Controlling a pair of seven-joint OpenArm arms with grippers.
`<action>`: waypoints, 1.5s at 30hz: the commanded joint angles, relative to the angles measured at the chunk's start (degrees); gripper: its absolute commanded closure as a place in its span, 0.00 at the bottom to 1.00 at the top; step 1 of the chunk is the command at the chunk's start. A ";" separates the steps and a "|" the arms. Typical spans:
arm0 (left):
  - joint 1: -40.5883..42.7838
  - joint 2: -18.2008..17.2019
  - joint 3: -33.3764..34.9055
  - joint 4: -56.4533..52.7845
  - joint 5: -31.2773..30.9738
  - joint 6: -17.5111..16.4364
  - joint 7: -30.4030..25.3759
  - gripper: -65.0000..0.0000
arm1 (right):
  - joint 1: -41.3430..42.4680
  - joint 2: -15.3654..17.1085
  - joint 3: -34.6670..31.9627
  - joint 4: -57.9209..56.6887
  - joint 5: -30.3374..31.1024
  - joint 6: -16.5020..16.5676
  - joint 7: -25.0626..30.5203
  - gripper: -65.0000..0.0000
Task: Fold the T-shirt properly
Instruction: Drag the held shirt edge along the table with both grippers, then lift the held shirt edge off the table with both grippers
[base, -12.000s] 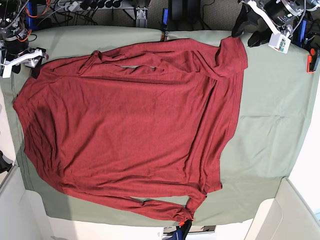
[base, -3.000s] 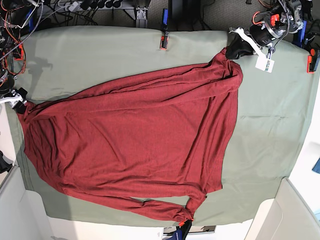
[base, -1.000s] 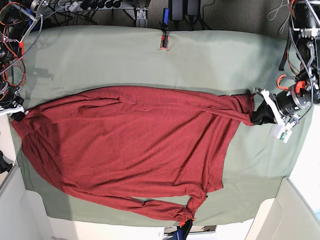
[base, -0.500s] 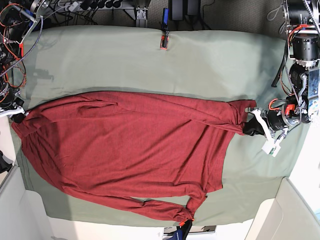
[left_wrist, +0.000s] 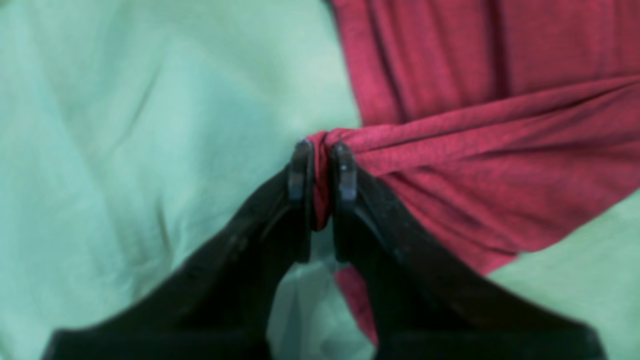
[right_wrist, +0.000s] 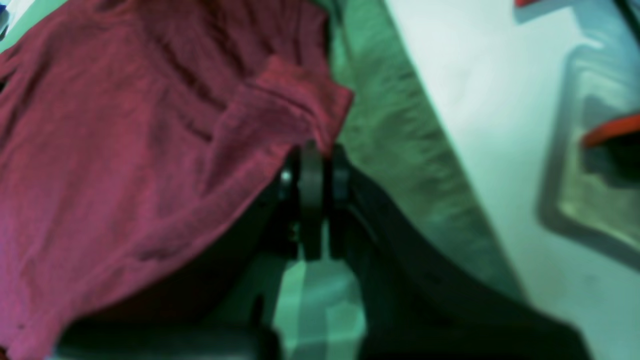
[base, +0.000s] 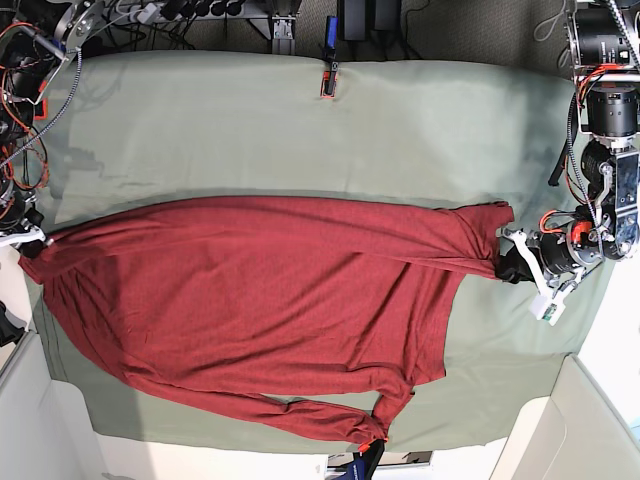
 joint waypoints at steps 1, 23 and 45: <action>-1.70 -1.29 -0.44 -0.07 0.09 1.07 -1.55 0.85 | 1.27 1.92 0.17 0.44 0.55 -0.46 1.77 1.00; -0.44 -1.99 -5.29 -3.08 -23.63 -1.63 16.68 0.40 | 0.52 3.37 0.63 -2.75 13.27 4.94 -2.51 0.58; 8.44 -0.81 -17.16 -2.86 -36.83 -1.63 23.32 0.40 | -3.50 2.05 -0.37 1.62 13.35 4.94 -2.10 0.58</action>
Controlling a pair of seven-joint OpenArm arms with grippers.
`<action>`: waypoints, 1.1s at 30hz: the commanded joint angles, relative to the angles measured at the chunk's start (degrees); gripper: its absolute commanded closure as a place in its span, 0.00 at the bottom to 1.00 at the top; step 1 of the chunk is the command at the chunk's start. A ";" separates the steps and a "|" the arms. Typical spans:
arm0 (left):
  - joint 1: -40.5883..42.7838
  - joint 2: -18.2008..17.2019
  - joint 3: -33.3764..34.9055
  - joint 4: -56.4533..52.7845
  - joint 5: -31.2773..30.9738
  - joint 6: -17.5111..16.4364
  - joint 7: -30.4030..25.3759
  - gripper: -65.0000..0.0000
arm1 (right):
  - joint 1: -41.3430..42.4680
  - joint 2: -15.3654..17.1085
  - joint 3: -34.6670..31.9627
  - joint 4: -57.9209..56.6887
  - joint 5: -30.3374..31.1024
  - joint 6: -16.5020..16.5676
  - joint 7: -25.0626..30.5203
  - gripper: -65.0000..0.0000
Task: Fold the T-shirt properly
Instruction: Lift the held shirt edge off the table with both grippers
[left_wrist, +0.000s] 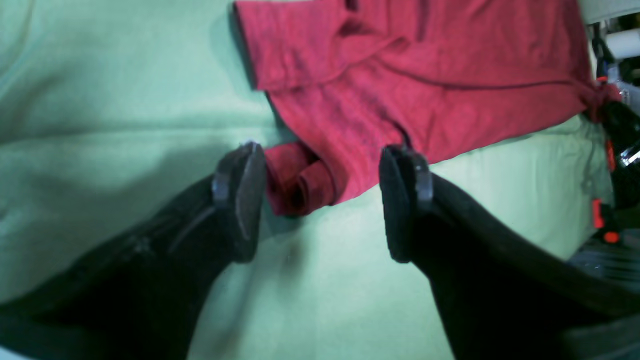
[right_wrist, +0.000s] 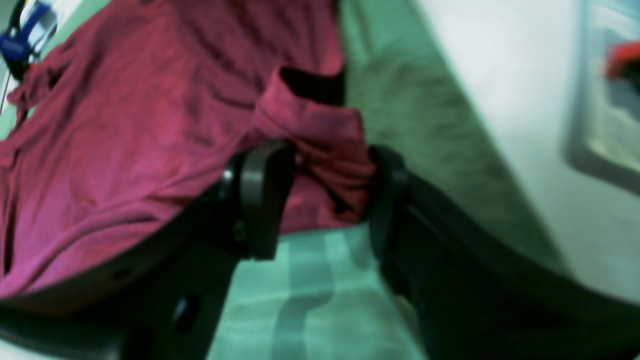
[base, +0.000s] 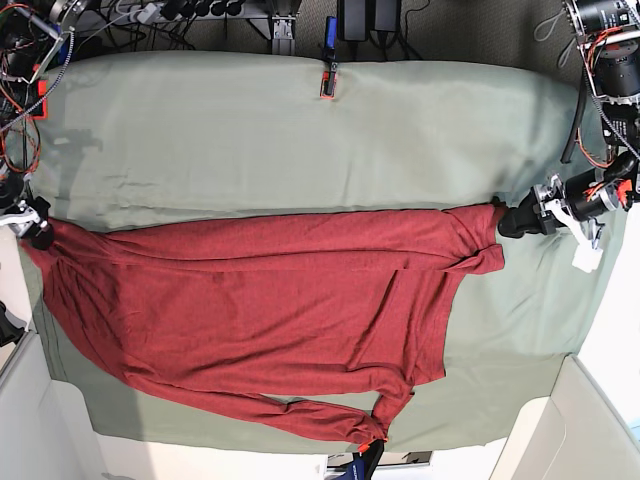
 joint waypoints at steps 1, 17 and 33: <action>-0.98 -0.72 -0.37 0.85 -0.48 -0.54 -1.77 0.40 | 1.03 0.96 -0.74 1.07 0.31 0.46 1.31 0.58; -2.56 7.43 -0.24 0.79 17.75 0.31 -12.31 0.40 | 0.96 0.98 -4.66 1.07 -1.51 0.42 2.49 0.58; -2.51 10.86 -0.24 0.81 17.73 -0.54 -10.97 0.85 | 1.03 -1.49 -4.96 1.07 -0.66 0.44 2.54 0.58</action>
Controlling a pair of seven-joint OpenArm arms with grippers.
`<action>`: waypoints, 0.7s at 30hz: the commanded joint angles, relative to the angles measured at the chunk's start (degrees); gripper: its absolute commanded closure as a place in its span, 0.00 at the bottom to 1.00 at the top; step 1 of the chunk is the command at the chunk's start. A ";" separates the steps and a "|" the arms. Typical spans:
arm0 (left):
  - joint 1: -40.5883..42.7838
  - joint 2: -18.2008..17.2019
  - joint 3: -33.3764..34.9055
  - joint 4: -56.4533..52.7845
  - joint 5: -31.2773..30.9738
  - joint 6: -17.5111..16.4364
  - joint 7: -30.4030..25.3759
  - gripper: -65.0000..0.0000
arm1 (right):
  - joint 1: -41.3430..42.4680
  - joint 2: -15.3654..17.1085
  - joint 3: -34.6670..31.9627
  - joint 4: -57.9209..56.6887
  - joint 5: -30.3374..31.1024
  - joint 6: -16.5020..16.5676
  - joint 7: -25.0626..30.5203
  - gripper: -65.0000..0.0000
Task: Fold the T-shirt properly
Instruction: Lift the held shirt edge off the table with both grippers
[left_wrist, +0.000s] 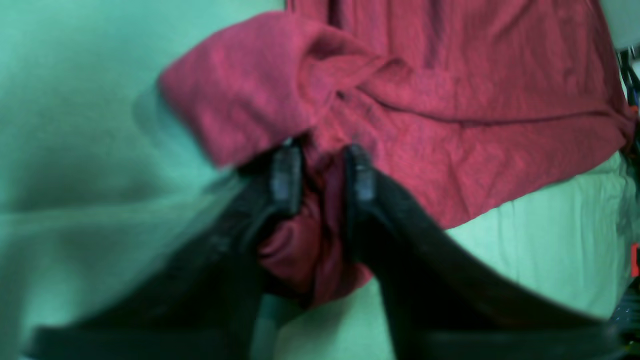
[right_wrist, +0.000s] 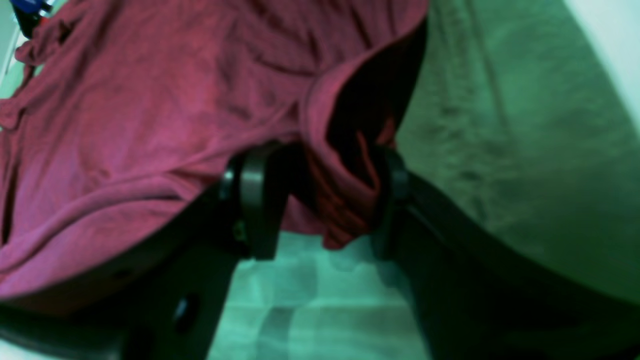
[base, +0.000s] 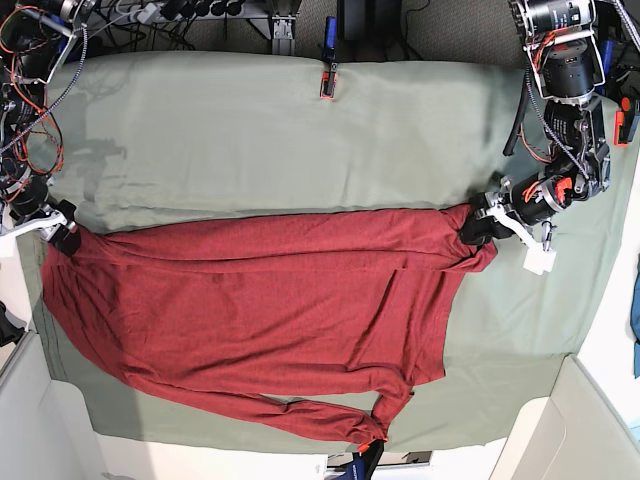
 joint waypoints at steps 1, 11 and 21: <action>-0.90 -0.72 -0.02 0.70 -0.20 -0.52 0.57 0.90 | 1.01 0.17 -0.11 1.07 -0.35 0.24 0.70 0.58; -0.92 -1.03 -0.04 0.70 0.61 -0.52 1.86 1.00 | 2.21 -1.86 -0.42 1.07 -4.15 -1.49 2.32 0.92; -0.33 -8.33 -0.04 7.93 -10.29 -0.52 11.89 1.00 | 3.26 0.22 -0.37 1.53 1.42 2.89 -3.21 1.00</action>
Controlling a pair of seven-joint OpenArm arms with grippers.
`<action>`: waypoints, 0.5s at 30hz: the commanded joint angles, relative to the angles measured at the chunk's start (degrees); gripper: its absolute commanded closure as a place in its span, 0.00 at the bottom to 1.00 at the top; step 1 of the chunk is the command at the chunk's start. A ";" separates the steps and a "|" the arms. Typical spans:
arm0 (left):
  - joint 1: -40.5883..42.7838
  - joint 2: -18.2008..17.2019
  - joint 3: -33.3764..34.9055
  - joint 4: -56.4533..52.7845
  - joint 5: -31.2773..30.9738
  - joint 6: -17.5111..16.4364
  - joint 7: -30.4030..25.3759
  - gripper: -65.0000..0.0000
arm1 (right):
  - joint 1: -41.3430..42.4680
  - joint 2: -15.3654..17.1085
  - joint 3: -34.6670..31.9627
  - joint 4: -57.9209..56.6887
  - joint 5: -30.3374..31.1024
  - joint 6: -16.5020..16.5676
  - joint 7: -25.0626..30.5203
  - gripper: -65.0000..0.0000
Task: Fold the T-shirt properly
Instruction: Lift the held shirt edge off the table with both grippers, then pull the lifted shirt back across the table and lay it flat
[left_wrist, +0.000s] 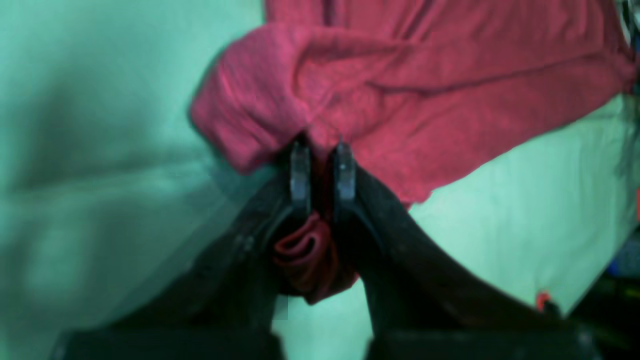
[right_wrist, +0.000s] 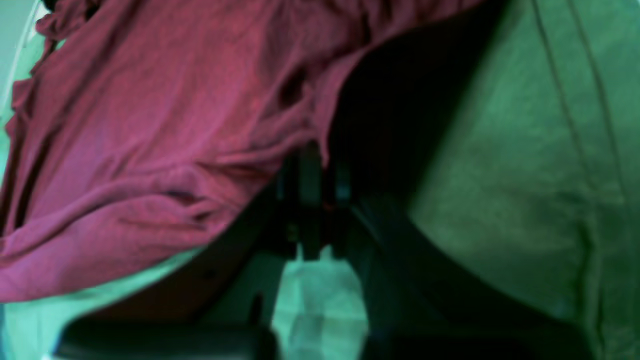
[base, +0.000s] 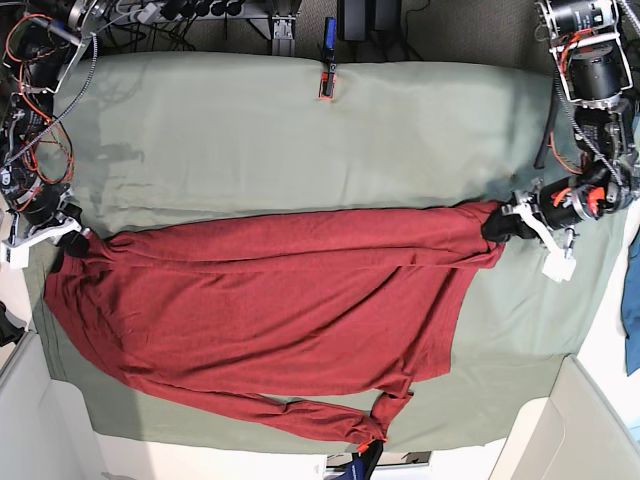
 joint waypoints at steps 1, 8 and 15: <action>-0.28 -2.10 -0.35 2.29 -2.12 -0.52 0.33 1.00 | 0.83 1.51 0.20 1.84 2.43 0.70 -0.17 1.00; 6.88 -8.61 -0.35 10.32 -5.27 -0.52 3.08 1.00 | -4.83 3.93 0.74 13.79 5.70 0.74 -4.94 1.00; 14.56 -13.84 -0.37 17.03 -5.70 -0.52 4.83 1.00 | -13.46 8.26 0.74 20.90 7.85 1.14 -5.68 1.00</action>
